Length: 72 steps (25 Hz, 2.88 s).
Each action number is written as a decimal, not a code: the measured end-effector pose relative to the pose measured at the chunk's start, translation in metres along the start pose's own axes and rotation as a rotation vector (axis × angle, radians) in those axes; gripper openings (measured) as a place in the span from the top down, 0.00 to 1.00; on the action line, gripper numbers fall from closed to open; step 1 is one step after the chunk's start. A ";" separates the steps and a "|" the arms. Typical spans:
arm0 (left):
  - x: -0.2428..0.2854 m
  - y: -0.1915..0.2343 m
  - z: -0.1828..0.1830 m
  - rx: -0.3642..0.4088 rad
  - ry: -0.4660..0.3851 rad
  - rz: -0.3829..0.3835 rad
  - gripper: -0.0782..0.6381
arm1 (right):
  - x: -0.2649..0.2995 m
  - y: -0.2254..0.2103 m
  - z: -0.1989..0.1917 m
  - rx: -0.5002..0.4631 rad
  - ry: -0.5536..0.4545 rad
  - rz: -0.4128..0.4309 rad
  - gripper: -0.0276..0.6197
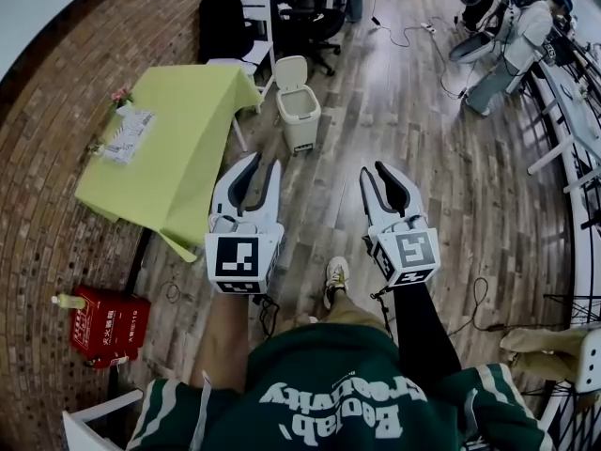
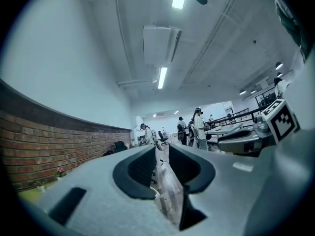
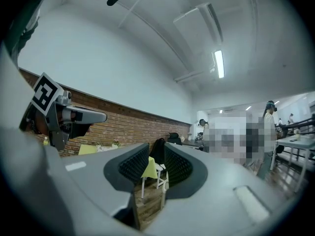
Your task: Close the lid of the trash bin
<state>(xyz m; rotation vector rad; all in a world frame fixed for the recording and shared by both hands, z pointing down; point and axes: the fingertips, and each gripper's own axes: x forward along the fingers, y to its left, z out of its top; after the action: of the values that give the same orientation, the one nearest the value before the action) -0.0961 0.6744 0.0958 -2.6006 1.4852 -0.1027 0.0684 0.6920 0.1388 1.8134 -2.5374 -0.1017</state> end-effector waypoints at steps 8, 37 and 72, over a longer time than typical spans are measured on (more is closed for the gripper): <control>0.062 0.019 -0.014 0.019 0.020 0.011 0.76 | 0.057 -0.041 -0.010 0.015 0.001 0.016 0.79; 0.260 0.061 -0.038 0.005 0.068 0.154 0.79 | 0.235 -0.187 -0.040 0.040 0.011 0.122 0.84; 0.398 0.156 -0.069 0.007 0.051 0.132 0.79 | 0.397 -0.217 -0.065 0.028 0.044 0.109 0.84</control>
<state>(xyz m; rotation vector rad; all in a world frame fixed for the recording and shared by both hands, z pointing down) -0.0348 0.2473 0.1339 -2.5035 1.6661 -0.1607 0.1484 0.2440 0.1817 1.6617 -2.6131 -0.0243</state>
